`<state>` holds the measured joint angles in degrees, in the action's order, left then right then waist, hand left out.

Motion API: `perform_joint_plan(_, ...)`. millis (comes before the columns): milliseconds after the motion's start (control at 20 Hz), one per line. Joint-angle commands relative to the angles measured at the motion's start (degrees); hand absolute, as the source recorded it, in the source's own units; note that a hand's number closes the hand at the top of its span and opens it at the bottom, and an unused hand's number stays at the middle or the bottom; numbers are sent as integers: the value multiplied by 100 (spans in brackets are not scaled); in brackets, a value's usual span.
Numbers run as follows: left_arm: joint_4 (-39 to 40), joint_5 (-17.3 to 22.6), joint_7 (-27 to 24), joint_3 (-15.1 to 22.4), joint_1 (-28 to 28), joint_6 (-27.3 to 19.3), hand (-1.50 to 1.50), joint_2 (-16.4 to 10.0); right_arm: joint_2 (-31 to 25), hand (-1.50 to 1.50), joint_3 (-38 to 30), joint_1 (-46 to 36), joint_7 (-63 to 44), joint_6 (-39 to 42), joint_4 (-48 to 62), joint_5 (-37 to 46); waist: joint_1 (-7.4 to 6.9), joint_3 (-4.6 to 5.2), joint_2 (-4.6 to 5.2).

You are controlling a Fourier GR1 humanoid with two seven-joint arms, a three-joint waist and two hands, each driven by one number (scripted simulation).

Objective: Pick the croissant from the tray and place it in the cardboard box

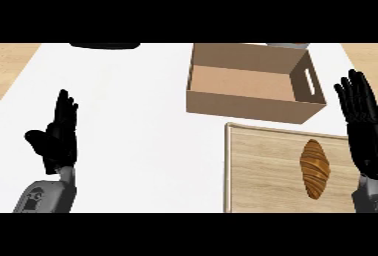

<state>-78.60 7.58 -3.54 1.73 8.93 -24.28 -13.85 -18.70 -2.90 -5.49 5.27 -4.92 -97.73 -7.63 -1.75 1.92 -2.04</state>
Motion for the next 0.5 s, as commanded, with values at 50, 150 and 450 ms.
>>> perform_joint_plan(50,-332,-129,-160,242,2,600,0,-406,-702,-150,-726,-65,-427,116,-601,-235,277,-185,150)
perform_joint_plan(150,-440,-294,-244,511,80,1145,0,-831,-1067,-150,-1223,21,-487,159,-870,-414,491,-185,89)
perform_joint_plan(450,-880,-330,-422,980,-8,2153,0,-1319,-2326,-150,-2278,1195,-463,824,-535,-58,470,-195,138)
